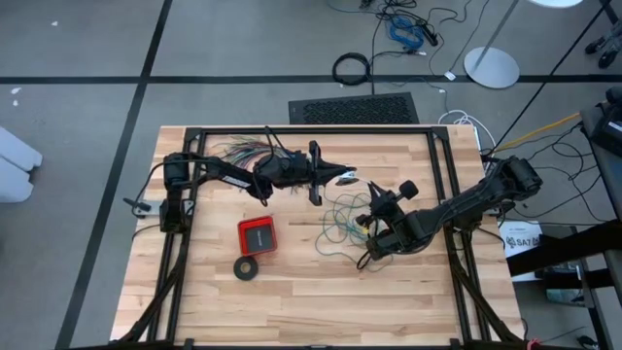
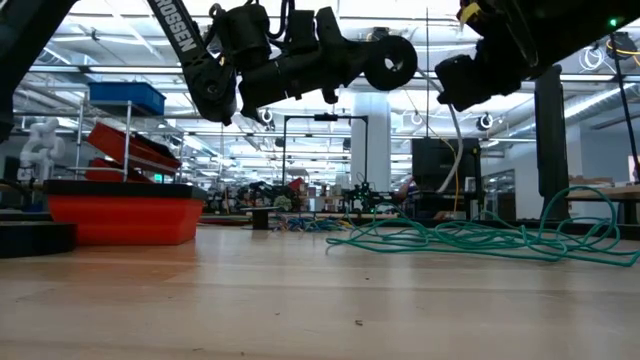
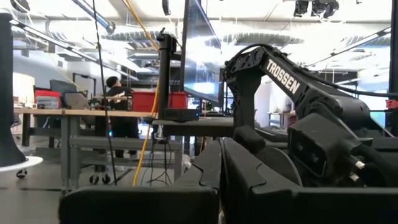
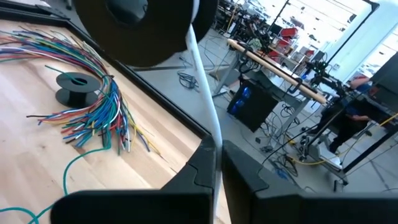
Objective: Coil cords
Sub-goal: Coil the white wire onto the spool
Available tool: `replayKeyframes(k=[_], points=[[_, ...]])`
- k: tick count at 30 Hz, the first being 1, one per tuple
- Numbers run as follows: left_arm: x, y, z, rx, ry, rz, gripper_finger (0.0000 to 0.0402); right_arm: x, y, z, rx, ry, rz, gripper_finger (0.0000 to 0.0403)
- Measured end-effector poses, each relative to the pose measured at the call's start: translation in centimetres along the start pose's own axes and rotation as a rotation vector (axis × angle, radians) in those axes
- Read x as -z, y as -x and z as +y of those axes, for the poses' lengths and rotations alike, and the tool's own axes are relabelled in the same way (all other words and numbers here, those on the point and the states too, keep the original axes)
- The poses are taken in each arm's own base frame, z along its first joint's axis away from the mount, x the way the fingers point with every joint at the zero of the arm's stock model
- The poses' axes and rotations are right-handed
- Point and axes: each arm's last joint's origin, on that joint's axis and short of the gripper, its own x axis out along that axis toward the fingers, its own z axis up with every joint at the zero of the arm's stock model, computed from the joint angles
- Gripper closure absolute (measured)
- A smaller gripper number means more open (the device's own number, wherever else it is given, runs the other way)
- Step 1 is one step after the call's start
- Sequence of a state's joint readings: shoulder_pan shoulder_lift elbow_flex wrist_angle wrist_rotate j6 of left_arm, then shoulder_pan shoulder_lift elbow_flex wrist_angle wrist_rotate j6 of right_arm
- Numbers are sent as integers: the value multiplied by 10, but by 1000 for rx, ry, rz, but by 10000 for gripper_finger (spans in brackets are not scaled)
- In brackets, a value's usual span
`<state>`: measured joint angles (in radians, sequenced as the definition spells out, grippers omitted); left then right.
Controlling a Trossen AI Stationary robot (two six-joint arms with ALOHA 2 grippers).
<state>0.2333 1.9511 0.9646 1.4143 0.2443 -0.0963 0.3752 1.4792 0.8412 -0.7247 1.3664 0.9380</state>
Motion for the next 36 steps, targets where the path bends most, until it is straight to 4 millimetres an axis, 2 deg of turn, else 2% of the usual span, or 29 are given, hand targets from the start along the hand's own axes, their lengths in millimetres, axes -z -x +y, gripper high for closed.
replayKeyframes(k=[7, 11, 20, 36], points=[[-2, 0, 0, 2, -2, -20, 393, 7, -2, 2, -20, -13, 19, 388], [-15, -2, -1, 10, -14, -100, 393, 9, -5, 5, -39, 8, 50, 371], [-9, -1, -1, 9, 5, -64, 393, 6, -10, 4, -23, -16, 57, 360], [-9, 0, 2, 8, 1, -74, 393, 7, 0, 6, -58, -23, 38, 360]])
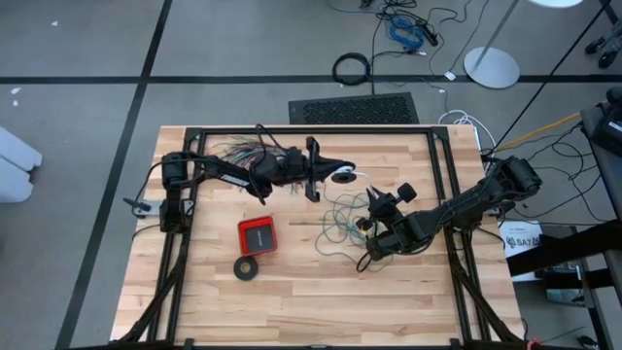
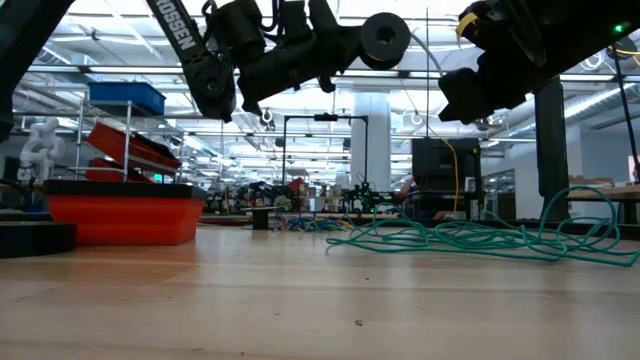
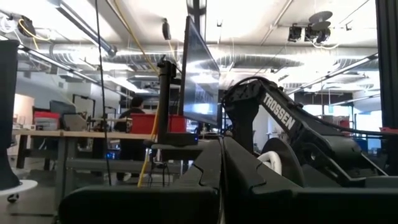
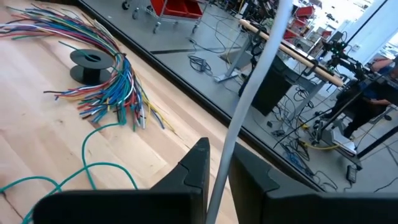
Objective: Coil cords
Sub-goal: Coil the white wire onto the spool
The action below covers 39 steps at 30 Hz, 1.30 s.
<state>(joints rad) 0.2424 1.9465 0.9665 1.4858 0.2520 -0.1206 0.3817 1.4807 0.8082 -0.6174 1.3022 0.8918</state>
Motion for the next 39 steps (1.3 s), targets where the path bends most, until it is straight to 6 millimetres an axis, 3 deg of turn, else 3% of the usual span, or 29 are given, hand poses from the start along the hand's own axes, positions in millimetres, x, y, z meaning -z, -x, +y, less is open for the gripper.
replayKeyframes(k=[5, 11, 21, 39], points=[[0, 0, -1, -1, 4, -2, 393, -2, -10, -2, 35, -72, 13, 380], [1, -1, -5, -29, -53, -5, 393, -11, -36, 3, 54, -198, 50, 399], [14, -1, -11, -28, -213, 71, 393, -44, -63, 14, -181, -231, 41, 402], [28, -1, -15, -61, -414, 146, 393, -49, -66, 17, -354, -301, 78, 403]])
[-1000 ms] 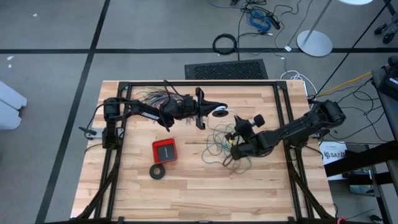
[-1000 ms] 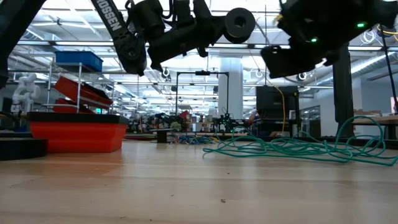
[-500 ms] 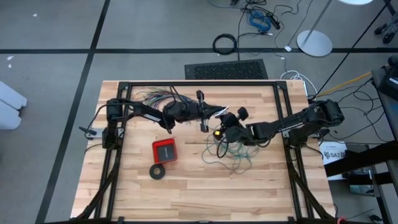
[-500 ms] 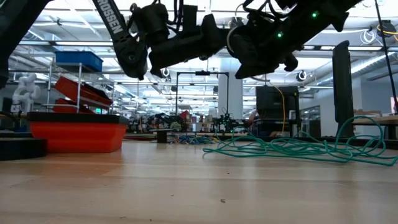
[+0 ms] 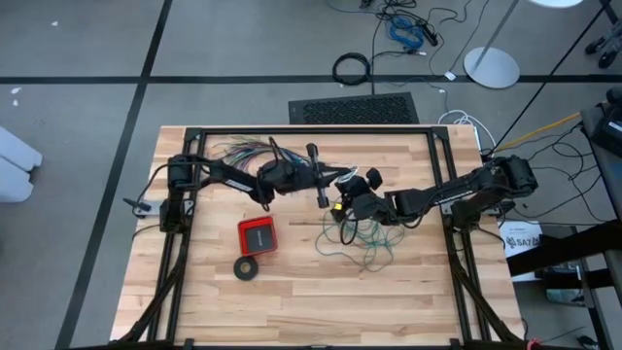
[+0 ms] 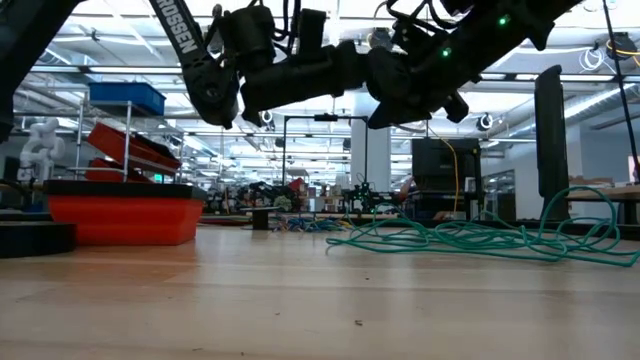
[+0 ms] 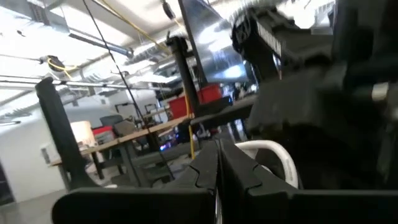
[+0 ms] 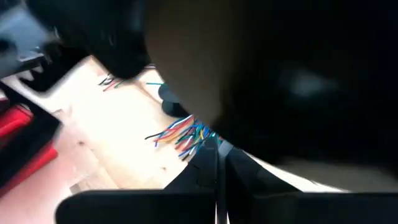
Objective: Coil cords
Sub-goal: Coil the white wire onto the spool
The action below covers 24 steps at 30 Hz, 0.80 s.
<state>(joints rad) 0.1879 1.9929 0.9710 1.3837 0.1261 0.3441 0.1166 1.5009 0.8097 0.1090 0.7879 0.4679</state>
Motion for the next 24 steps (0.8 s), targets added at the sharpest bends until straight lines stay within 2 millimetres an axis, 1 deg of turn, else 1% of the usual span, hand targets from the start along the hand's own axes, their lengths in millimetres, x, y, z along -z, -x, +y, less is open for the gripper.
replayKeyframes(k=[5, 15, 21, 24], points=[[4, 0, -4, 2, -91, 54, 393, -4, 1, 4, -57, -28, -21, 403], [14, 4, -8, 55, -232, 145, 398, -3, 6, 8, -96, -26, -12, 403], [21, 5, -11, 114, -302, 215, 399, -2, 9, 4, -97, -22, 30, 403], [23, 6, -12, 125, -317, 226, 399, -2, 14, -2, -76, -9, 68, 402]])
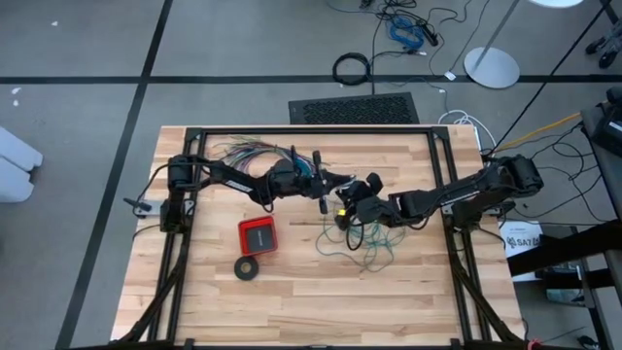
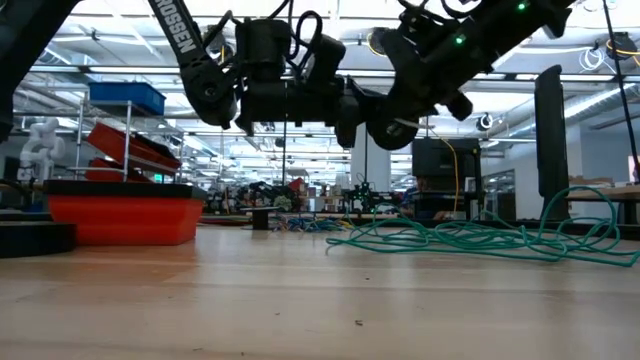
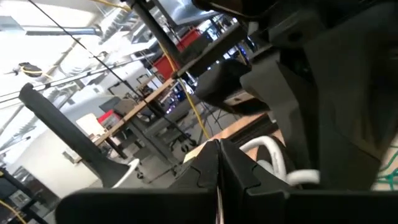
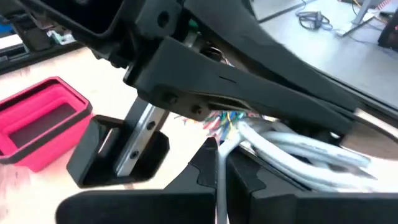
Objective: Coil cords
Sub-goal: Coil the white wire onto the spool
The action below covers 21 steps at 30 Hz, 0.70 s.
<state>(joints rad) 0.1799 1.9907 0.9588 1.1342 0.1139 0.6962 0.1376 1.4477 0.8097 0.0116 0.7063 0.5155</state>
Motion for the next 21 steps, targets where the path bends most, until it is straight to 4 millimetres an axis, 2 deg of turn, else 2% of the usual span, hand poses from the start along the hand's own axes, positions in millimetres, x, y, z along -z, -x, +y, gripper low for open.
replayKeyframes(k=[7, 12, 17, 21], points=[[5, 0, -1, 33, -59, 41, 400, -1, 10, -24, 56, 38, 133, 402], [7, -7, -2, 74, -122, 68, 400, -3, 3, -44, 49, 85, 254, 402], [20, -29, 2, 96, -178, 121, 400, -5, -7, -63, 60, 103, 335, 402], [35, -50, -3, 127, -201, 166, 400, -2, -13, -81, 93, 126, 430, 402]])
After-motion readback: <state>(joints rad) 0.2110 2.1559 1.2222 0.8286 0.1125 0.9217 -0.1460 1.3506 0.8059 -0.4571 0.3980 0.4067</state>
